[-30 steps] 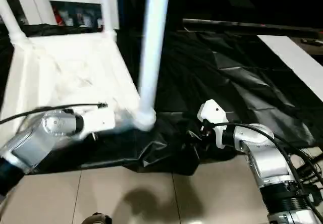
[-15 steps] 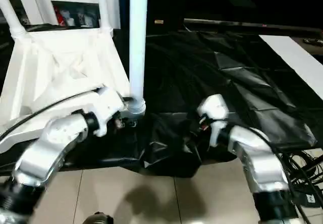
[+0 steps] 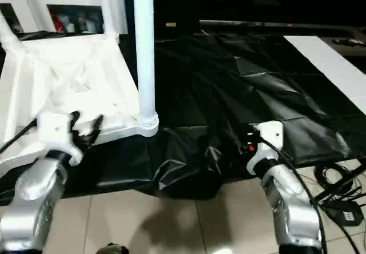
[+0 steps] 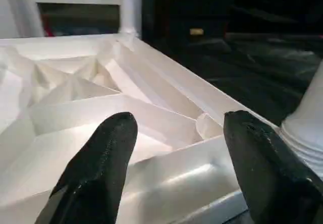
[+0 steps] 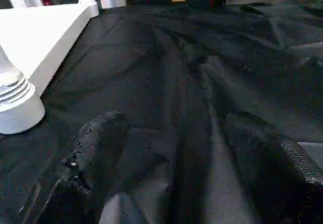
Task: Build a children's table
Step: Move to table
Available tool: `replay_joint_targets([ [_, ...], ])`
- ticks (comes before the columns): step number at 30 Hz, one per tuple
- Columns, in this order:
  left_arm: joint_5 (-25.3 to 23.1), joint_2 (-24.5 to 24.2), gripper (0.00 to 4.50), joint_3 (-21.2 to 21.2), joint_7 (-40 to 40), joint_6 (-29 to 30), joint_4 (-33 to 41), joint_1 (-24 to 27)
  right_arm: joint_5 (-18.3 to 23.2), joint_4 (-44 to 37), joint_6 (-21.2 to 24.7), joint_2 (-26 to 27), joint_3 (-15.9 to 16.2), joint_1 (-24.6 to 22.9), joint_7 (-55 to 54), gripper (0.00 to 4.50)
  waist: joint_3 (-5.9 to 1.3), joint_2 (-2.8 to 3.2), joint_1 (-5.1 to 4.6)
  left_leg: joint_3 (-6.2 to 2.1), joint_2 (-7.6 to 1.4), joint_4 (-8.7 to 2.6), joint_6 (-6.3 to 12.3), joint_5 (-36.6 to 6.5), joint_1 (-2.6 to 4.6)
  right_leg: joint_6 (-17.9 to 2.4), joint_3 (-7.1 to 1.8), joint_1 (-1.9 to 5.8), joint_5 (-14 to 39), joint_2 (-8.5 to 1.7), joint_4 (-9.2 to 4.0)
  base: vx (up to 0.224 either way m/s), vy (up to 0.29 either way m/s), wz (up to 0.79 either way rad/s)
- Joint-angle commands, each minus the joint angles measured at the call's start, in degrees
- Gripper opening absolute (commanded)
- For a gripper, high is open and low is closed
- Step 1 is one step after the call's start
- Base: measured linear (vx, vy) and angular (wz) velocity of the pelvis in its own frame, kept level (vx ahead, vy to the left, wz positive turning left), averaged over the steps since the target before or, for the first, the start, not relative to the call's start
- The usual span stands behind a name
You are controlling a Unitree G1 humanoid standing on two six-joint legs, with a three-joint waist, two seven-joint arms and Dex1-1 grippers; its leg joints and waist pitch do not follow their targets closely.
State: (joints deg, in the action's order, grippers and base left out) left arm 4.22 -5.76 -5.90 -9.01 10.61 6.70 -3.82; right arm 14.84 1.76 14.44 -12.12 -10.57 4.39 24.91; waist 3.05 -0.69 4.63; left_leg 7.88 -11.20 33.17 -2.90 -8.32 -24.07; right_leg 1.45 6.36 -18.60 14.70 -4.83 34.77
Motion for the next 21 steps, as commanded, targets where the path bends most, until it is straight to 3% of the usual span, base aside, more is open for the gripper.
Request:
replay_joint_targets([
  [1, -0.4, 0.8, 3.17, 1.0, 1.9, -0.5, 1.3, -0.4, -0.5, -1.4, -1.3, -0.5, -0.2, 1.4, -0.7, 3.64, -1.78, 0.19, 0.37, -0.56, 0.18, -2.91, 4.52, -29.0, 0.47, -5.0, 0.66, 4.41, 39.1, -6.07, -9.38, 0.036, 0.020, 0.48],
  [3, -0.4, 1.3, 3.17, 1.3, 2.2, -0.6, 1.0, -0.6, -0.4, -0.5, -1.7, -0.8, -0.4, 2.2, -0.4, 3.64, -1.30, 0.67, 0.21, -0.34, 0.31, -1.65, 3.91, -30.8, 1.35, -4.2, 2.06, 5.66, 45.6, -7.00, -10.96, 0.053, 0.035, 0.51],
  [4, -0.5, 1.4, 3.17, 1.3, 2.3, -0.6, 0.9, -0.6, -0.4, -0.3, -2.0, -0.9, -0.3, 2.3, -0.4, 3.64, -0.66, 1.11, -0.15, -0.57, 0.44, -1.91, 4.03, -31.3, 0.81, -3.8, 3.50, 7.50, 46.4, -6.21, -11.34, 0.082, 0.047, 0.53],
  [5, -0.5, 1.5, 3.17, 1.3, 2.4, -0.6, 0.8, -0.7, -0.4, -0.1, -2.0, -1.0, -0.4, 2.5, -0.5, 3.64, -0.44, 1.28, -0.26, -0.51, 0.70, -2.38, 3.60, -33.5, 0.92, -3.6, 3.89, 7.73, 46.5, -5.37, -11.04, 0.113, 0.065, 0.57],
  [6, -0.4, 1.8, 3.17, 1.2, 2.5, -0.7, 0.6, -0.8, -0.5, 0.2, -2.1, -1.2, -0.4, 2.8, -0.5, 3.64, -0.68, 1.70, -0.65, -1.15, 0.86, -3.38, 3.23, -35.9, 1.48, -4.1, 4.32, 8.53, 42.7, -3.93, -10.29, 0.113, 0.065, 0.57],
  [7, -0.4, 2.1, 3.17, 1.1, 2.5, -0.8, 0.2, -1.1, -0.5, 0.5, -2.3, -1.4, -0.6, 3.3, -0.5, 3.64, -1.55, 2.09, -0.84, -2.04, 1.15, -4.20, 4.24, -35.0, 2.47, -5.1, 3.72, 9.22, 35.9, -2.50, -9.75, 0.160, 0.066, 0.68],
  [8, -0.5, 2.1, 3.17, 1.2, 2.4, -0.8, 0.0, -1.2, -0.5, 0.6, -2.3, -1.5, -0.5, 3.4, -0.5, 3.64, -2.00, 2.03, -1.16, -2.98, 1.21, -4.73, 6.18, -33.9, 3.96, -5.7, 3.52, 8.77, 31.1, -1.23, -9.29, 0.189, 0.053, 0.75],
  [9, -0.5, 2.2, 3.17, 1.4, 2.5, -0.8, -0.1, -1.3, -0.4, 0.6, -2.5, -1.6, -0.4, 3.5, -0.4, 3.64, -2.37, 2.53, -2.73, -7.07, 0.23, -5.84, 12.69, -33.7, 7.92, -6.2, 3.06, 6.46, 21.9, 1.49, -5.78, 0.189, 0.053, 0.75],
  [10, -0.5, 2.2, 3.17, 1.5, 2.6, -0.9, -0.1, -1.3, -0.4, 0.5, -2.7, -1.7, -0.1, 3.5, 0.0, 3.64, -3.42, 2.87, -4.80, -12.29, -2.62, -5.09, 20.69, -32.5, 13.01, -3.8, 0.87, 1.66, 15.3, 2.69, 1.06, 0.202, 0.051, 0.56],
  [11, -0.4, 2.3, 3.17, 1.5, 2.7, -0.9, -0.1, -1.4, -0.3, 0.5, -2.8, -1.8, 0.1, 3.5, 0.2, 3.64, -3.51, 2.57, -5.28, -14.07, -2.94, -4.98, 25.48, -29.0, 12.84, -1.8, -0.16, 0.60, 14.2, 2.68, 3.28, 0.184, 0.025, 0.25],
  [12, -0.4, 2.3, 3.17, 1.6, 2.9, -0.8, -0.1, -1.3, 0.3, 0.4, -2.5, -1.4, 0.0, 3.4, 0.2, 3.64, -3.26, 1.58, -5.32, -12.85, -5.33, -4.83, 25.55, -27.3, 12.77, 0.1, -2.76, -2.04, 10.3, 0.83, 5.90, 0.184, 0.025, 0.25],
  [13, -0.4, 2.3, 3.17, 1.7, 2.9, -0.8, 0.0, -1.3, 0.9, 0.3, -2.1, -1.1, -0.1, 3.3, 0.3, 3.64, -2.73, 1.11, -5.32, -11.28, -5.61, -5.40, 25.19, -26.7, 11.68, 0.9, -4.45, -3.33, 5.7, 0.03, 6.72, 0.159, -0.021, 0.12],
  [14, -0.3, 2.3, 3.17, 1.7, 3.1, -0.8, 0.0, -1.2, 1.2, 0.2, -1.8, -1.0, 0.0, 3.3, 0.3, 3.64, -2.18, 0.26, -5.54, -9.75, -5.14, -6.54, 24.17, -27.7, 9.93, 0.3, -5.20, -2.91, 3.2, -0.16, 6.56, 0.142, -0.058, 0.07],
  [15, -0.3, 2.3, 3.17, 1.6, 3.2, -0.8, 0.0, -1.3, 1.1, 0.3, -1.8, -1.1, 0.2, 3.4, 0.4, 3.64, -1.73, -0.49, -5.34, -8.19, -3.75, -7.20, 21.80, -29.2, 8.19, -0.4, -6.14, -1.85, 1.7, -0.77, 4.44, 0.142, -0.058, 0.07],
  [16, -0.4, 2.4, 3.17, 1.5, 3.5, -0.8, -0.1, -1.3, 0.6, 0.5, -2.2, -1.3, 0.6, 3.4, 0.6, 3.64, -0.89, -4.16, -3.21, -1.00, 4.40, 0.72, 13.98, -28.4, 6.04, 0.7, -13.12, 1.28, 23.4, -5.22, -7.18, 0.120, -0.124, 0.21],
  [17, -0.5, 2.4, 3.17, 1.5, 3.6, -0.7, -0.2, -1.4, 0.2, 0.8, -2.6, -1.5, 0.9, 3.5, 0.6, 3.64, -1.12, -5.03, -2.66, -0.04, 6.27, 7.09, 13.05, -21.0, 4.93, 1.4, -15.74, 2.97, 38.7, -7.17, -10.01, 0.152, -0.126, 0.13],
  [18, -0.5, 2.4, 3.17, 1.4, 3.6, -0.6, -0.1, -1.4, -0.1, 1.0, -2.8, -1.6, 1.0, 3.5, 0.5, 3.64, -1.67, -4.31, -2.08, -2.26, 5.63, 10.00, 10.04, -12.8, 0.80, -0.8, -16.34, 7.26, 45.2, -8.93, -8.86, 0.152, -0.126, 0.13],
  [19, -0.4, 2.5, 3.17, 1.2, 3.6, -0.3, 0.0, -1.4, 0.3, 1.4, -2.8, -1.7, 0.6, 3.7, 0.5, 3.64, -1.86, -4.41, -1.91, -3.26, 5.90, 10.00, 7.35, -8.6, -0.95, -2.5, -14.54, 8.35, 37.4, -6.69, -7.08, 0.187, -0.069, -0.09],
  [20, 0.0, 2.6, 3.17, 1.0, 3.5, 0.1, 0.0, -1.4, 0.5, 1.7, -2.8, -1.8, 0.4, 3.9, 0.4, 3.64, -1.96, -3.91, -1.77, -3.40, 5.85, 9.00, 6.93, -6.0, -0.79, -4.8, -13.92, 8.16, 30.5, -6.00, -6.82, 0.175, -0.031, -0.02],
  [21, 0.0, 2.6, 3.17, 1.0, 3.5, 0.1, 0.0, -1.4, 0.5, 1.7, -2.8, -1.8, 0.4, 3.9, 0.4, 3.64, -1.99, -4.02, -1.86, -3.05, 5.97, 8.04, 7.01, -2.7, -0.81, -7.0, -12.81, 7.81, 23.1, -4.86, -6.73, 0.175, -0.031, -0.02],
])
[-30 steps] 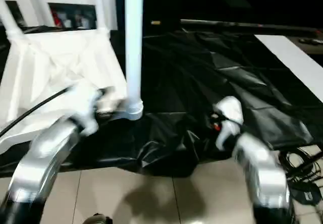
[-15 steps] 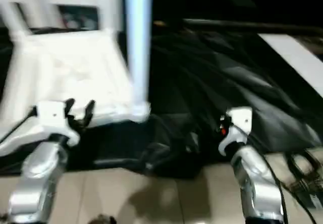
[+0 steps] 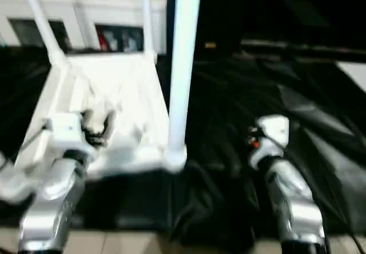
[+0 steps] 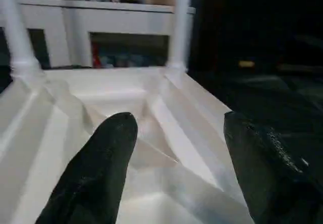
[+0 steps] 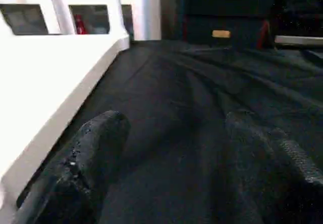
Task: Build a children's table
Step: Move to table
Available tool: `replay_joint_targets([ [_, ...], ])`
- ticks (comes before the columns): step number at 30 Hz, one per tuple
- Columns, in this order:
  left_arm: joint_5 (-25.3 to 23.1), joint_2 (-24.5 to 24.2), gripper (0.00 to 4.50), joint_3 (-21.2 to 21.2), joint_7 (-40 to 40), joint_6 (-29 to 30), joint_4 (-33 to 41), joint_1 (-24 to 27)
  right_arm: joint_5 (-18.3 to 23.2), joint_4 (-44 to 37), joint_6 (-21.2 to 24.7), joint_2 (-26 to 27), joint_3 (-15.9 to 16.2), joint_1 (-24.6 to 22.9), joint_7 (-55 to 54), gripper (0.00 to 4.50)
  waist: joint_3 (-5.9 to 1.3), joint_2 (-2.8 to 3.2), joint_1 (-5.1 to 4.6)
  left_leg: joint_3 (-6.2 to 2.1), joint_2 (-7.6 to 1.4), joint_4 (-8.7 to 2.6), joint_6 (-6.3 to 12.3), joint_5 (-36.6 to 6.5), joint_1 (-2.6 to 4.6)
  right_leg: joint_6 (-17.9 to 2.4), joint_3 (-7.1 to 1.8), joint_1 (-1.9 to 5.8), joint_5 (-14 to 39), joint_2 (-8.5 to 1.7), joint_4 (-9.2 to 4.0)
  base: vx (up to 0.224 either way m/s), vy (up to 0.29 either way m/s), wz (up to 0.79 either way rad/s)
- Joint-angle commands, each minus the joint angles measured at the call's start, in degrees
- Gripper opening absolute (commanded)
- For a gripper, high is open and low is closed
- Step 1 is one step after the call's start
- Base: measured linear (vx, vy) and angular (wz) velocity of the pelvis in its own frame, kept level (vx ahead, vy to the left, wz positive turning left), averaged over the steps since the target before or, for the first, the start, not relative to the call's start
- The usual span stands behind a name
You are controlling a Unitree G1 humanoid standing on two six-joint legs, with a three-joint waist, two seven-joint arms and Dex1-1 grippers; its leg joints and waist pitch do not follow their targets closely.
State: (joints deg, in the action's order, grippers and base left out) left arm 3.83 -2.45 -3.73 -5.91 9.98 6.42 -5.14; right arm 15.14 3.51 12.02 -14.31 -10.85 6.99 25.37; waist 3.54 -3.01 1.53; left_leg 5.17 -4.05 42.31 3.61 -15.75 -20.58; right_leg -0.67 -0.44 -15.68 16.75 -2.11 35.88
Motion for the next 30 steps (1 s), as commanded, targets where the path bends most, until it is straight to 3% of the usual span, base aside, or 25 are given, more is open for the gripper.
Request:
replay_joint_targets([
  [1, 1.1, -0.4, 3.17, -1.7, 0.4, 1.0, 0.1, 0.0, 0.5, 0.5, -0.3, 0.0, 0.6, 1.6, 0.1, 3.64, -3.36, -0.10, 1.68, 0.03, -2.10, -7.15, 2.10, 16.9, -4.38, -9.3, -2.20, 4.32, -3.5, -3.33, -5.75, 0.168, 0.014, 0.01],
  [2, 1.8, -0.2, 3.17, -2.1, 0.4, 1.0, -0.1, -0.1, 0.4, 0.7, 0.1, -0.4, 0.8, 1.9, 0.5, 3.64, -4.37, 2.72, 1.64, -0.66, -4.85, -9.71, 3.61, 26.8, -2.50, -8.5, 1.03, 2.31, -17.0, -2.20, -2.73, 0.187, 0.079, 0.02],
  [3, 2.0, -0.2, 3.17, -2.2, 0.3, 1.2, -0.2, -0.3, 0.5, 0.8, 0.4, -0.6, 0.9, 2.0, 0.6, 3.64, -4.83, 3.92, 1.11, -2.29, -7.81, -10.24, 6.27, 25.4, -0.28, -6.2, 1.75, 0.31, -17.5, -1.84, -1.70, 0.187, 0.079, 0.02],
  [4, 1.7, -0.7, 3.17, -2.1, 0.1, 1.3, -0.4, -0.6, 0.5, 0.8, 0.6, -0.7, 1.1, 2.3, 0.8, 3.64, -4.50, 4.01, -0.22, -4.80, -10.96, -9.93, 12.00, 27.2, 0.48, -4.6, 2.29, -2.04, -17.1, -1.81, 1.36, 0.164, 0.100, 0.05],
  [5, 1.7, -0.9, 3.17, -2.0, 0.0, 1.3, -0.9, -1.1, 0.6, 1.0, 1.1, -0.8, 1.2, 2.5, 1.0, 3.64, -5.92, 4.72, -0.83, -8.78, -15.58, -8.50, 18.19, 40.5, 4.31, -3.4, 0.02, -5.92, -12.3, -4.81, 3.33, 0.091, 0.085, -0.03],
  [6, 1.8, -1.2, 3.17, -2.1, -0.1, 1.7, -1.8, -1.8, 0.2, 1.4, 1.4, -0.9, 1.7, 2.9, 1.0, 3.64, -6.22, 4.01, -0.78, -8.95, -14.09, -7.51, 18.41, 55.7, 4.64, 0.0, -1.32, -6.65, -14.3, -5.91, 2.12, 0.091, 0.085, -0.03],
  [7, 1.7, -1.5, 3.17, -2.2, -0.1, 1.6, -2.9, -2.6, -0.5, 2.0, 1.3, -1.0, 2.4, 3.2, 1.0, 3.64, -5.82, 2.37, -0.36, -6.47, -9.93, -7.97, 14.97, 53.1, 1.84, 1.9, -1.45, -5.19, -18.2, -5.79, -0.29, -0.012, 0.122, -0.13],
  [8, 1.6, -1.8, 3.17, -2.3, -0.2, 1.4, -4.3, -3.5, -1.1, 2.5, 1.2, -1.0, 3.0, 3.5, 1.0, 3.64, -5.39, 1.91, 0.50, -4.26, -7.52, -7.80, 12.41, 45.1, 0.06, 0.6, -1.08, -4.41, -18.5, -5.88, -2.02, -0.040, 0.107, -0.09],
  [9, 1.5, -1.9, 3.17, -2.4, -0.2, 1.2, -5.1, -4.1, -1.5, 2.8, 1.0, -0.9, 3.4, 3.7, 1.1, 3.64, -4.69, 1.49, 1.22, -1.11, -5.08, -8.79, 7.11, 23.5, -2.12, -3.2, -0.26, -2.99, -14.6, -6.53, -3.29, -0.040, 0.107, -0.09],
  [10, 1.5, -2.9, 3.17, -2.4, -1.1, 1.8, -7.4, -5.9, -2.5, 3.6, 1.0, -0.6, 4.6, 4.2, 1.1, 3.64, -4.43, 1.40, 1.51, -0.62, -5.53, -9.56, 4.64, 14.5, -2.43, -4.9, -0.20, -2.26, -11.1, -7.02, -3.68, 0.000, 0.000, 0.00],
  [11, 1.5, -3.3, 3.17, -2.3, -1.5, 2.1, -8.1, -6.5, -2.8, 3.9, 1.0, -0.6, 5.0, 4.5, 1.2, 3.64, -4.37, 1.82, 1.59, -0.36, -6.50, -10.66, 0.95, 3.5, -1.58, -8.3, 0.30, -2.34, -6.3, -6.39, -3.67, -0.075, 0.024, -0.05],
  [12, 1.4, -3.5, 3.17, -2.2, -1.7, 2.3, -8.3, -6.8, -2.8, 4.1, 1.0, -0.5, 5.1, 4.6, 1.2, 3.64, -4.27, 2.03, 1.28, -0.26, -6.95, -11.36, -0.27, -0.2, -1.54, -9.5, 0.63, -2.23, -4.5, -6.05, -3.53, -0.075, 0.024, -0.05],
  [13, 1.9, -4.7, 3.17, -1.4, -4.1, 2.7, -9.1, -7.7, -2.4, 4.3, 1.1, -0.4, 5.3, 5.0, 1.8, 3.64, -3.82, 2.32, 0.51, 0.00, -7.72, -12.75, -4.07, -9.7, -1.58, -9.9, 1.07, -2.74, 1.6, -5.22, -3.65, -0.077, 0.029, -0.11],
  [16, 2.3, -8.5, 3.17, 3.1, -13.8, 3.1, -9.4, -8.6, -1.5, 5.1, 1.6, -2.0, 5.8, 5.9, 4.6, 3.64, -3.51, 2.28, 0.30, 0.47, -7.80, -13.16, -9.21, -21.0, -0.98, -7.2, 0.47, -4.07, 13.7, -5.78, -4.73, -0.075, 0.026, -0.09],
  [19, 4.6, -12.1, 3.43, 6.8, -24.2, 4.3, -8.6, -9.3, -0.8, 5.6, 2.6, -5.0, 6.7, 6.5, 9.0, 3.64, -3.33, 2.65, 0.62, 0.66, -7.91, -13.35, -11.22, -25.3, -0.29, -5.5, 0.17, -5.27, 17.0, -5.98, -5.42, -0.074, 0.020, -0.05],
  [20, 4.6, -12.1, 3.51, 6.8, -24.3, 4.3, -8.6, -9.3, -0.8, 5.6, 2.6, -5.0, 6.7, 6.5, 9.0, 3.64, -3.34, 2.93, 0.63, 0.68, -7.72, -13.31, -11.36, -26.0, -0.21, -5.3, 0.17, -5.35, 17.5, -6.00, -5.50, -0.056, 0.024, -0.02],
  [21, 5.6, -13.1, 3.51, 7.5, -26.9, 5.4, -8.3, -9.6, -1.1, 5.7, 2.5, -5.9, 7.1, 6.6, 10.2, 3.64, -3.26, 2.43, 0.62, 0.90, -7.86, -13.46, -11.32, -26.5, -0.27, -5.0, 0.18, -5.35, 18.5, -6.11, -5.74, -0.056, 0.024, -0.02],
  [22, 7.8, -17.1, 3.55, 11.1, -35.0, 9.9, -6.3, -10.4, -2.8, 5.9, 1.6, -10.3, 8.8, 6.0, 15.0, 3.64, -3.24, 2.40, 0.78, 1.22, -7.82, -13.53, -10.93, -26.3, -0.24, -4.7, 0.12, -5.34, 19.8, -6.38, -5.85, 0.000, 0.000, 0.00],
  [23, 7.8, -17.1, 3.55, 11.1, -35.0, 9.9, -6.3, -10.4, -2.8, 5.9, 1.6, -10.3, 8.8, 6.0, 15.0, 3.64, -3.35, 2.93, 1.05, 1.16, -7.83, -13.50, -11.00, -26.3, -0.12, -4.6, 0.12, -5.29, 20.4, -6.48, -5.85, 0.000, 0.000, 0.00],
  [25, 8.1, -19.8, 3.82, 13.8, -39.2, 12.2, -5.1, -11.4, -3.9, 6.1, 0.9, -13.4, 9.7, 5.4, 18.0, 3.64, -3.37, 2.77, 0.73, 1.40, -7.85, -13.81, -10.67, -25.2, -0.44, -5.1, 0.12, -5.10, 17.9, -6.14, -5.69, 0.000, 0.000, 0.00],
  [26, 8.1, -20.5, 3.82, 14.6, -40.3, 13.1, -4.9, -11.9, -4.1, 6.3, 0.7, -14.5, 9.8, 5.2, 19.0, 3.64, -3.45, 2.70, 0.83, 1.44, -7.90, -13.83, -10.34, -24.6, -0.41, -5.3, 0.14, -5.05, 17.0, -6.12, -5.65, 0.000, 0.000, 0.00],
  [27, 8.2, -19.8, 3.91, 14.5, -40.2, 13.0, -5.3, -12.9, -4.2, 6.6, 0.1, -15.5, 9.1, 5.2, 19.1, 3.64, -3.43, 3.83, 0.84, 1.56, -7.90, -13.81, -10.32, -24.2, -0.19, -6.0, 0.03, -5.24, 15.1, -6.06, -5.62, 0.000, 0.000, 0.00],
  [28, 8.0, -18.2, 3.94, 13.6, -38.6, 11.8, -6.3, -14.0, -4.0, 6.9, -0.4, -16.1, 8.1, 5.2, 18.8, 3.64, -3.40, 3.08, 0.62, 1.70, -7.93, -13.77, -9.89, -24.0, -0.29, -6.7, 0.09, -4.97, 14.2, -5.97, -5.65, 0.000, 0.000, 0.00],
  [29, 7.7, -17.1, 3.94, 12.8, -36.9, 11.1, -7.1, -14.4, -3.7, 6.8, 0.1, -16.0, 7.7, 5.2, 18.5, 3.64, -3.44, 2.92, 0.66, 1.84, -7.94, -13.67, -9.43, -23.3, -0.33, -7.0, 0.06, -4.83, 13.7, -6.09, -5.65, 0.000, 0.000, 0.00],
  [30, 7.0, -15.0, 3.94, 11.1, -33.3, 10.2, -8.9, -15.2, -2.9, 6.5, 1.4, -15.8, 7.2, 5.2, 18.0, 3.64, -3.50, 3.26, 0.72, 2.14, -7.85, -13.48, -8.45, -21.6, -0.29, -7.8, 0.01, -4.86, 12.7, -6.11, -5.75, 0.000, 0.000, 0.00],
])
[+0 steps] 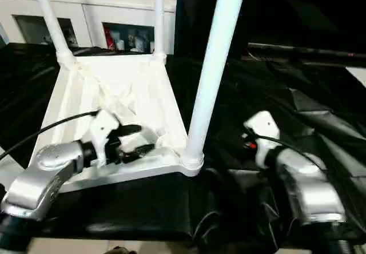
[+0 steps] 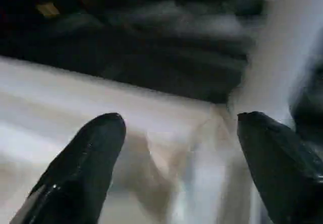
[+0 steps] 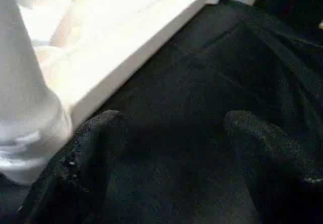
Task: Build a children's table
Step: Move to table
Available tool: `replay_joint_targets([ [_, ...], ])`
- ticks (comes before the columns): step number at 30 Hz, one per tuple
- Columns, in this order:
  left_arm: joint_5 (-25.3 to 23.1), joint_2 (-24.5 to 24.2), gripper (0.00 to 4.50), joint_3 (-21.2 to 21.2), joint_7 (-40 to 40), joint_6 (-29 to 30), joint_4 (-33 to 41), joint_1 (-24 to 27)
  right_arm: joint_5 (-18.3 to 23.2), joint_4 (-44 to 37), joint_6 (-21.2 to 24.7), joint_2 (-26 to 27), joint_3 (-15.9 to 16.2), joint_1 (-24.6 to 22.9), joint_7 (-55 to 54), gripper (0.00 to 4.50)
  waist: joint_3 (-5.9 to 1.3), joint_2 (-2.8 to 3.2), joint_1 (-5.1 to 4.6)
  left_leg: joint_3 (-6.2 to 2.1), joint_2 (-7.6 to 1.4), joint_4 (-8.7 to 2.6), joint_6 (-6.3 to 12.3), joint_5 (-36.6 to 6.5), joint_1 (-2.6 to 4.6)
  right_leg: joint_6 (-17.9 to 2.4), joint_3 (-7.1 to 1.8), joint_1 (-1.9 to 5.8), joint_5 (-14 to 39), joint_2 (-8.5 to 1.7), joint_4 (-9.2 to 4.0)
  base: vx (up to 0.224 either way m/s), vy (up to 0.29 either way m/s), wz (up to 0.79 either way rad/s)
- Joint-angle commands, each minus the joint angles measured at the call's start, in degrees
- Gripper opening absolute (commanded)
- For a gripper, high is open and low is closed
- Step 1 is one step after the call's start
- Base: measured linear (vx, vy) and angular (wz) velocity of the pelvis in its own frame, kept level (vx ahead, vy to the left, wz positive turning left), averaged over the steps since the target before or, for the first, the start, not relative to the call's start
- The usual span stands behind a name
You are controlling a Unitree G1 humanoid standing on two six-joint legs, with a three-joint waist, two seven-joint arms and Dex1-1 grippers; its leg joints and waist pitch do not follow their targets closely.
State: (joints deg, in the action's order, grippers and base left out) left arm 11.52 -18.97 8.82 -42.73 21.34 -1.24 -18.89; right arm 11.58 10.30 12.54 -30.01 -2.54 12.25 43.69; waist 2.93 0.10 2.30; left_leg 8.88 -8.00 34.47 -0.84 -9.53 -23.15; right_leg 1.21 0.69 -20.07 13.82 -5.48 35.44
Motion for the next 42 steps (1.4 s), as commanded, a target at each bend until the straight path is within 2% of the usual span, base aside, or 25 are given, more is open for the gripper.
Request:
replay_joint_targets([
  [1, -1.6, 3.4, 3.94, -3.1, 7.5, -3.2, -2.8, -1.9, 0.2, -0.6, 0.8, 0.2, -1.2, -0.3, -1.5, 3.64, -2.87, 0.13, -0.16, -1.57, -3.97, -5.42, -3.25, -26.8, 2.14, -10.2, -1.02, -0.22, 15.8, -2.84, -5.40, 0.000, 0.000, 0.00],
  [6, 0.9, 8.6, 3.94, -10.0, 20.0, -2.9, -3.6, -0.9, -0.9, -1.2, -1.1, 6.2, -3.6, -0.3, -12.8, 3.64, -3.44, -0.12, -0.92, -1.47, -3.70, -5.26, -1.77, -20.3, 0.71, -9.5, -0.42, 0.44, 15.1, -2.60, -5.08, 0.010, -0.008, -0.08],
  [7, -0.9, 9.7, 3.94, -11.3, 24.3, -2.5, -1.8, 1.1, 0.1, -2.3, 0.4, 10.4, -3.3, -0.6, -15.7, 3.64, -3.34, -1.02, -0.15, -3.50, -2.15, -6.12, 1.84, -18.0, -2.57, -9.3, 2.39, 2.56, 12.2, -3.18, -4.42, 0.000, 0.000, 0.00],
  [8, -1.9, 10.1, 3.94, -11.7, 25.7, -2.4, -1.4, 1.8, -0.1, -2.7, 0.6, 11.6, -2.4, -0.8, -16.2, 3.64, -3.58, 0.66, -0.72, -4.21, -2.02, -6.63, 2.97, -17.6, -2.37, -9.5, 3.64, 2.37, 10.7, -2.12, -3.95, 0.000, 0.000, 0.00],
  [9, -2.5, 10.3, 3.94, -11.9, 26.4, -2.2, -1.2, 2.2, -0.4, -3.0, 0.7, 12.3, -1.8, -1.0, -16.4, 3.64, -3.94, 1.14, -2.10, -6.88, -1.98, -6.01, 5.18, -17.1, -2.39, -11.0, 5.43, 2.60, 6.5, -1.65, -3.46, 0.000, 0.000, 0.00],
  [11, -4.1, 10.4, 3.94, -11.8, 27.9, -1.9, -1.2, 3.2, -0.9, -3.3, 0.7, 13.7, -0.2, -1.1, -16.9, 3.64, -4.33, 3.03, -3.50, -12.62, -3.84, -7.00, 8.94, -16.3, 0.58, -15.4, 6.87, 1.54, 3.0, 1.45, -0.32, 0.069, -0.091, 0.44],
  [12, -4.1, 10.4, 3.94, -11.8, 27.9, -1.9, -1.2, 3.2, -0.9, -3.3, 0.7, 13.7, -0.2, -1.1, -16.9, 3.64, -4.06, 3.53, -4.75, -17.63, -5.30, -8.02, 12.31, -13.8, 2.94, -16.6, 6.10, -0.49, 7.9, 2.89, 2.99, 0.062, -0.113, 0.46],
  [14, -4.8, 10.8, 3.94, -12.2, 29.8, -2.1, -1.1, 4.1, -1.6, -2.8, 0.7, 15.1, 0.9, -0.6, -18.0, 3.64, -3.77, 2.40, -4.11, -20.61, -4.17, -9.19, 11.29, -16.3, 2.70, -14.9, 3.46, -1.57, 11.2, 3.47, 5.40, 0.024, -0.185, 0.59],
  [15, -5.0, 10.8, 3.94, -12.3, 30.8, -0.9, -0.6, 4.4, -1.2, -2.3, 0.8, 15.9, 0.6, -0.3, -18.8, 3.64, -3.59, 1.43, -3.74, -17.65, -4.89, -8.75, 9.06, -18.5, 3.18, -15.2, 0.68, -2.02, 7.1, 1.55, 2.89, 0.017, -0.210, 0.64],
  [16, -5.4, 10.6, 3.94, -12.0, 31.3, -0.9, -0.3, 4.7, -0.6, -2.2, 1.0, 16.6, 0.1, -0.2, -19.2, 3.64, -3.07, -1.42, -2.78, -13.21, -0.24, -5.27, 9.40, -16.7, 0.59, -20.4, -2.30, -0.03, 3.6, -2.07, -4.02, 0.008, -0.268, 0.48],
  [17, -5.4, 10.5, 3.94, -12.0, 31.7, -1.2, 0.7, 5.2, -0.1, -1.9, 1.3, 17.2, -0.5, 0.0, -19.6, 3.64, -3.28, -3.11, -1.20, -8.32, 3.86, 0.69, 7.87, -12.1, -0.81, -21.0, -2.72, 1.30, 2.3, -3.20, -7.26, 0.031, -0.254, 0.14],
  [18, -5.7, 10.2, 3.94, -11.7, 32.0, -0.6, 1.6, 5.5, 0.1, -1.9, 1.6, 17.4, -0.8, 0.0, -19.6, 3.64, -3.17, -3.15, 0.83, -4.24, 3.02, 4.50, 5.21, -5.5, -2.09, -16.8, -2.34, 3.27, -1.1, -5.39, -6.20, 0.031, -0.254, 0.14],
  [19, -6.2, 10.0, 3.94, -11.3, 31.9, -0.8, 2.3, 5.7, 0.3, -2.0, 1.7, 17.4, -0.9, 0.0, -19.5, 3.64, -2.59, -3.28, 2.43, -3.72, 1.56, 3.44, 1.80, -3.8, -2.19, -5.6, -3.81, 2.98, -2.1, -5.60, -5.81, 0.015, -0.216, 0.04],
  [21, -6.1, 10.1, 3.94, -11.1, 31.8, 0.2, 3.2, 5.9, 0.4, -2.2, 1.9, 17.3, -1.1, 0.1, -19.3, 3.64, -3.18, -2.74, 3.54, -4.35, -1.11, 1.47, 3.36, -6.7, -1.29, 1.4, -4.75, 4.47, -2.2, -7.15, -4.93, -0.026, -0.188, 0.05],
  [23, -6.7, 10.2, 3.94, -10.8, 31.9, 0.3, 4.0, 5.9, 0.8, -1.4, 1.7, 16.9, -1.4, 0.9, -19.3, 3.64, -3.89, -3.43, 4.10, -4.38, -1.76, 1.10, 6.77, -4.5, -1.59, -0.9, -4.79, 5.31, -10.4, -6.99, -4.03, -0.035, -0.101, 0.02],
  [25, -7.9, 9.5, 3.94, -10.0, 31.9, 0.2, 4.0, 5.9, 0.3, 1.9, 0.2, 16.4, -1.6, 2.1, -19.8, 3.64, -3.33, -3.71, 5.47, -5.11, -2.29, 4.56, 5.95, -4.6, -2.24, -4.3, -6.41, 4.73, -1.6, -11.13, -5.99, -0.019, -0.036, 0.00],
  [26, -7.9, 9.5, 3.94, -10.0, 31.9, 0.2, 4.0, 5.9, 0.3, 1.9, 0.2, 16.4, -1.6, 2.1, -19.8, 3.64, -3.33, -3.22, 5.95, -5.42, -2.75, 4.66, 4.86, -4.1, -2.44, -6.4, -6.31, 4.61, 0.9, -11.23, -6.13, -0.036, 0.073, -0.06],
  [28, -8.1, 8.9, 3.94, -9.7, 31.8, 1.6, 4.0, 6.0, 0.6, 3.3, 0.2, 16.6, -2.2, 3.0, -20.2, 3.64, -3.13, -2.25, 6.15, -4.88, -3.91, 0.95, 4.03, -0.3, -1.14, -12.9, -3.26, 3.68, 3.5, -7.05, -5.41, -0.036, 0.101, -0.03],
  [29, -7.9, 8.8, 3.94, -9.4, 31.5, 1.8, 4.4, 6.1, 0.7, 3.3, 0.4, 16.7, -2.4, 3.3, -20.1, 3.64, -3.73, -0.24, 4.40, -5.24, -7.62, -3.21, 8.66, 2.0, 4.03, -13.5, 1.08, -0.02, -0.1, -0.33, -1.06, -0.037, 0.161, 0.06],
  [30, -7.9, 8.8, 3.94, -9.4, 31.5, 1.8, 4.4, 6.1, 0.7, 3.3, 0.4, 16.7, -2.4, 3.3, -20.1, 3.64, -3.91, -0.14, 3.51, -6.12, -9.04, -3.54, 10.40, 2.3, 4.78, -13.0, 1.71, -0.86, -0.8, 0.14, 0.46, -0.037, 0.161, 0.06],
  [31, -6.9, 7.8, 3.94, -7.8, 28.2, 0.9, 5.9, 6.9, 0.5, 2.7, 0.4, 16.3, -1.8, 3.4, -18.7, 3.64, -3.67, 0.20, 2.91, -5.98, -9.63, -4.06, 10.13, 0.0, 4.07, -12.1, 1.61, -0.76, -1.6, -0.47, 0.47, -0.045, 0.162, 0.03],
  [34, -6.1, 7.2, 3.94, -6.3, 25.0, -1.1, 6.6, 7.4, -0.2, 2.2, -0.1, 15.7, -1.1, 3.2, -17.8, 3.64, -3.09, -0.53, 2.80, -3.26, -7.11, -4.84, 1.53, -13.4, 3.54, -12.8, 0.64, -0.14, -0.9, -2.22, -2.18, -0.049, 0.129, 0.06],
  [36, -5.3, 7.0, 3.94, -5.0, 22.0, -2.5, 6.1, 7.4, 0.0, 2.0, -0.9, 15.0, -1.3, 2.8, -17.0, 3.64, -2.53, -1.70, 3.17, -1.39, -5.70, -5.13, -3.67, -21.5, 3.34, -11.3, -0.25, -0.08, 9.3, -3.39, -4.06, -0.064, 0.070, 0.04],
  [39, -1.6, 5.1, 4.27, -1.7, 11.2, -3.9, 5.0, 6.1, 0.6, 1.8, -1.3, 11.7, -1.9, 1.6, -13.6, 3.64, -2.28, -1.73, 2.96, -1.01, -5.64, -5.53, -5.69, -26.1, 3.56, -7.2, -0.54, -0.68, 22.0, -3.85, -5.65, -0.069, 0.045, 0.00],
  [42, -1.1, 1.7, 4.42, 2.3, 1.2, -4.4, 1.8, 1.8, 0.0, 1.7, -1.2, 6.1, -1.5, 0.3, -8.2, 3.64, -2.49, -0.63, 2.78, -1.14, -5.72, -5.84, -6.10, -25.6, 3.28, -5.6, -0.49, -0.75, 20.6, -3.78, -5.55, 0.000, 0.000, 0.00],
])
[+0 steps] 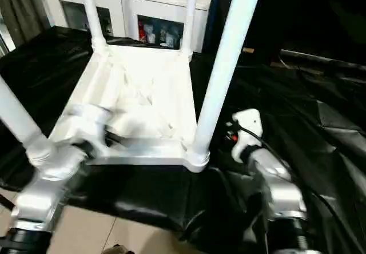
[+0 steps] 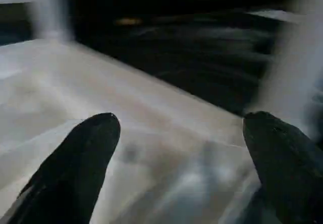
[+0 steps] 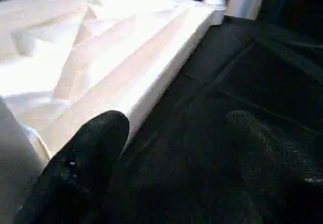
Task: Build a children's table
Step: Move to table, then rotate leg to tighten
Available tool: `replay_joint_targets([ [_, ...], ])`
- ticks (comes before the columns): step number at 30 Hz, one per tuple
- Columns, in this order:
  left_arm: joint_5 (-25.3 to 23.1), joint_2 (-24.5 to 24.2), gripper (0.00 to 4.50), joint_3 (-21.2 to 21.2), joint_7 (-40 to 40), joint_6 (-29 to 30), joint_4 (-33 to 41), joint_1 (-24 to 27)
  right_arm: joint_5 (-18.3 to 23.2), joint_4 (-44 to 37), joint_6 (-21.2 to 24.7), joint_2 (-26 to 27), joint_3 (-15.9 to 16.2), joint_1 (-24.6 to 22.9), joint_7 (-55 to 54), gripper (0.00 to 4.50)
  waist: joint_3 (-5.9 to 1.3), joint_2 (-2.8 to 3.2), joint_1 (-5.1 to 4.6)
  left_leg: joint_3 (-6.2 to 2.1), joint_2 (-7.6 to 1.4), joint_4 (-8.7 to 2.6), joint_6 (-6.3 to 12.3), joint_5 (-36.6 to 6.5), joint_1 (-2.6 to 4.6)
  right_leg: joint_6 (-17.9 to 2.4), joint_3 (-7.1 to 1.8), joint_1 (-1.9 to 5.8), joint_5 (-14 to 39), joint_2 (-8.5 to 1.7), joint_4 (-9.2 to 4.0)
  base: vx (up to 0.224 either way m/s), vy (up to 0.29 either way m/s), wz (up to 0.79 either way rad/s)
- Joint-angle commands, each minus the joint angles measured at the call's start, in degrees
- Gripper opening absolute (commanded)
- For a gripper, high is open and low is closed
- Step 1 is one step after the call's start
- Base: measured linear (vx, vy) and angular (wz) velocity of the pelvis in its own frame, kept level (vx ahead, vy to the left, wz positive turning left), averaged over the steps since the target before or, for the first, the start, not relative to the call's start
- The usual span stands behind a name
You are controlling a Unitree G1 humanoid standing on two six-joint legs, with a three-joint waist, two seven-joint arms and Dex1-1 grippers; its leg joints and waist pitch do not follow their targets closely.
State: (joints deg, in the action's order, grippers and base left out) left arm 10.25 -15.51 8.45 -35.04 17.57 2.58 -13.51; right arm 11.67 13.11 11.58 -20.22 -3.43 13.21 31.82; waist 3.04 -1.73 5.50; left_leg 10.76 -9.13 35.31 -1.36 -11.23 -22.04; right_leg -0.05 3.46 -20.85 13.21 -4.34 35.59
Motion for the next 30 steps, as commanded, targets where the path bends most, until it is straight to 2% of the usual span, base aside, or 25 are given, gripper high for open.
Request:
replay_joint_targets([
  [1, 0.2, -1.8, 4.42, 2.7, -6.5, -0.6, -2.0, -3.5, -0.1, -1.2, -0.2, -3.7, -0.7, -0.6, 3.7, 3.64, -2.54, 0.60, -0.63, -2.73, -4.54, -6.54, -5.46, -25.0, 2.66, -4.3, -3.21, -0.33, 21.7, -4.66, -6.14, 0.000, 0.000, 0.00],
  [2, -0.6, -2.9, 4.42, 3.9, -8.8, -0.9, -3.5, -5.3, -0.4, -1.3, -0.1, -5.5, -0.4, -1.0, 5.4, 3.64, -2.60, 0.28, -0.89, -2.60, -4.47, -6.55, -5.24, -24.6, 2.50, -4.9, -3.21, -0.09, 20.5, -4.74, -5.99, 0.000, 0.000, 0.00],
  [3, -1.3, -3.7, 4.42, 5.1, -11.3, -1.3, -5.4, -7.1, -0.4, -2.4, 1.1, -7.6, 0.5, -2.0, 8.5, 3.64, -2.83, 0.90, -0.97, -2.68, -4.43, -6.70, -4.26, -20.9, 1.66, -5.6, -3.22, 0.79, 17.6, -4.97, -5.47, 0.000, 0.000, 0.00],
  [4, -1.6, -4.3, 4.42, 6.0, -13.7, -1.1, -7.1, -8.6, -0.6, -3.9, 1.8, -9.7, 1.7, -3.3, 11.2, 3.64, -2.97, 1.00, -0.95, -2.48, -4.63, -6.49, -3.21, -17.9, 1.56, -6.1, -3.26, 0.83, 14.6, -4.94, -5.50, 0.000, 0.000, 0.00],
  [5, -1.9, -5.3, 4.42, 7.2, -16.8, -0.9, -8.8, -9.9, -0.6, -5.6, 2.8, -11.9, 2.7, -4.9, 13.7, 3.64, -2.82, 1.31, -1.04, -2.25, -4.46, -6.43, -2.79, -17.7, 1.62, -6.4, -3.31, 0.69, 14.1, -4.78, -5.72, 0.000, 0.000, 0.00],
  [6, -2.1, -6.2, 4.42, 8.0, -19.0, -0.8, -10.3, -10.8, -0.7, -6.9, 3.1, -13.5, 3.3, -6.1, 15.6, 3.64, -2.76, 0.92, -1.01, -2.17, -4.51, -6.27, -2.00, -18.0, 1.66, -6.8, -3.43, 0.73, 14.9, -4.91, -5.82, 0.000, 0.000, 0.00],
  [7, -2.1, -6.4, 4.42, 8.3, -19.6, -0.7, -10.7, -11.1, -0.7, -7.2, 3.2, -14.0, 3.4, -6.5, 16.1, 3.64, -3.04, 0.55, -0.94, -2.08, -4.47, -6.04, -0.92, -16.3, 1.44, -7.5, -3.48, 1.03, 13.8, -5.14, -5.63, 0.000, 0.000, 0.00],
  [8, -2.2, -7.1, 4.14, 8.9, -21.5, -0.4, -12.3, -12.0, -0.7, -8.4, 3.6, -15.4, 3.7, -7.7, 17.5, 3.64, -3.21, 0.79, -1.07, -2.09, -4.45, -5.93, -0.50, -14.7, 1.19, -8.2, -3.49, 1.21, 12.0, -5.22, -5.30, 0.000, 0.000, 0.00],
  [9, -2.2, -7.4, 4.14, 9.2, -23.2, -0.9, -14.6, -13.2, -0.2, -9.9, 4.0, -16.7, 3.8, -9.1, 18.9, 3.64, -3.34, 0.98, -1.30, -2.07, -4.32, -5.71, 0.70, -11.9, 0.83, -9.4, -3.33, 1.48, 9.1, -5.13, -5.02, 0.000, 0.000, 0.00],
  [10, -2.2, -7.5, 4.05, 9.3, -24.1, -1.3, -16.1, -13.9, 0.1, -10.9, 4.1, -17.4, 3.8, -9.9, 19.7, 3.64, -3.51, 0.80, -1.34, -1.78, -4.35, -5.29, 1.96, -10.1, 1.08, -10.4, -3.35, 1.36, 6.1, -4.97, -4.86, 0.000, 0.000, 0.00],
  [11, -1.8, -7.7, 4.05, 9.8, -25.5, -1.1, -17.3, -14.6, 0.7, -11.7, 4.5, -17.9, 3.9, -10.4, 20.2, 3.64, -3.75, 0.80, -1.50, -1.73, -4.23, -5.02, 3.48, -7.2, 0.85, -11.9, -3.29, 1.62, 1.6, -5.06, -4.29, 0.000, 0.000, 0.00],
  [12, -1.8, -7.7, 3.98, 9.8, -25.5, -1.1, -17.3, -14.6, 0.7, -11.7, 4.5, -17.9, 3.9, -10.4, 20.2, 3.64, -3.88, 0.94, -1.53, -1.72, -4.29, -4.88, 4.20, -6.1, 0.79, -12.7, -3.23, 1.66, -0.5, -5.07, -3.96, 0.000, 0.000, 0.00],
  [13, -2.2, -8.0, 3.86, 11.0, -27.5, -1.9, -19.4, -15.9, 1.0, -13.1, 4.8, -18.7, 4.4, -11.1, 20.9, 3.64, -3.85, 1.53, -1.94, -1.68, -4.23, -4.71, 5.13, -5.6, 0.67, -14.0, -3.11, 1.58, -3.1, -4.80, -3.82, 0.000, 0.000, 0.00],
  [16, -3.5, -7.0, 3.66, 12.2, -27.9, -1.5, -23.3, -18.4, 1.2, -15.3, 5.6, -18.8, 4.6, -11.4, 20.8, 3.64, -3.86, 1.61, -1.94, -1.48, -4.45, -4.53, 6.59, -6.0, 1.04, -15.8, -3.08, 1.43, -3.9, -4.78, -3.75, 0.000, 0.000, 0.00],
  [17, -3.6, -7.0, 3.62, 12.4, -28.0, -1.4, -23.8, -18.7, 1.3, -15.6, 5.7, -18.9, 4.6, -11.5, 20.8, 3.64, -3.78, 1.64, -1.92, -1.49, -4.52, -4.58, 6.55, -6.7, 1.09, -16.0, -3.06, 1.41, -3.0, -4.80, -3.86, 0.000, 0.000, 0.00],
  [18, -3.9, -6.9, 3.53, 12.6, -28.4, -1.7, -24.6, -19.1, 1.9, -16.4, 6.5, -18.7, 4.4, -11.6, 20.9, 3.64, -3.67, 2.40, -1.82, -1.54, -4.54, -4.64, 6.04, -8.0, 1.25, -16.2, -3.10, 1.37, -0.9, -4.87, -4.08, 0.000, 0.000, 0.00],
  [19, -4.1, -6.7, 3.32, 12.7, -28.8, -2.0, -25.4, -19.6, 2.4, -17.3, 7.2, -18.6, 4.2, -11.8, 21.0, 3.64, -3.58, 1.97, -1.93, -1.53, -4.71, -4.78, 5.33, -9.5, 1.31, -16.2, -3.06, 1.41, 1.1, -4.84, -4.31, 0.000, 0.000, 0.00],
  [20, -4.2, -6.6, 3.32, 12.9, -29.2, -2.0, -25.9, -19.8, 2.8, -18.0, 7.6, -18.6, 4.2, -12.0, 21.3, 3.64, -3.52, 2.45, -1.93, -1.61, -4.67, -4.86, 5.02, -10.0, 1.32, -16.1, -3.06, 1.41, 2.0, -4.82, -4.35, 0.000, 0.000, 0.00],
  [21, -4.3, -6.6, 3.28, 13.0, -29.5, -2.0, -26.2, -20.0, 3.3, -18.5, 7.9, -18.6, 4.2, -12.3, 21.7, 3.64, -3.43, 2.20, -1.96, -1.50, -4.65, -4.95, 4.45, -11.5, 1.43, -15.7, -3.10, 1.33, 4.2, -4.75, -4.66, 0.000, 0.000, 0.00],
  [25, -5.2, -6.4, 2.95, 13.6, -30.0, -2.6, -28.8, -20.8, 4.1, -19.6, 8.4, -18.9, 4.0, -12.7, 22.5, 3.64, -3.15, 2.39, -1.95, -1.60, -4.73, -5.29, 2.64, -14.4, 1.60, -14.9, -3.17, 1.18, 8.9, -4.86, -5.06, 0.000, 0.000, 0.00],
  [27, -5.6, -6.2, 2.79, 13.7, -29.7, -3.2, -29.6, -21.1, 4.2, -19.6, 8.6, -18.8, 4.0, -12.6, 22.4, 3.64, -3.26, 2.43, -1.90, -1.65, -4.75, -5.27, 2.10, -14.6, 1.75, -14.6, -3.24, 1.15, 9.4, -4.98, -5.11, 0.000, 0.000, 0.00],
  [28, -6.4, -5.9, 2.61, 13.7, -29.0, -4.1, -30.9, -21.4, 4.4, -19.9, 9.0, -18.7, 4.0, -12.5, 22.2, 3.64, -3.29, 2.44, -1.93, -1.68, -4.77, -5.29, 2.10, -14.0, 1.63, -14.6, -3.24, 1.25, 8.5, -5.00, -5.01, 0.000, 0.000, 0.00],
  [30, -6.6, -5.7, 2.55, 13.7, -28.9, -4.5, -31.4, -21.5, 4.5, -20.3, 9.4, -18.7, 4.0, -12.5, 22.0, 3.64, -3.43, 2.40, -1.93, -1.63, -4.70, -5.14, 2.49, -12.7, 1.55, -14.9, -3.23, 1.33, 6.5, -4.99, -4.83, 0.000, 0.000, 0.00],
])
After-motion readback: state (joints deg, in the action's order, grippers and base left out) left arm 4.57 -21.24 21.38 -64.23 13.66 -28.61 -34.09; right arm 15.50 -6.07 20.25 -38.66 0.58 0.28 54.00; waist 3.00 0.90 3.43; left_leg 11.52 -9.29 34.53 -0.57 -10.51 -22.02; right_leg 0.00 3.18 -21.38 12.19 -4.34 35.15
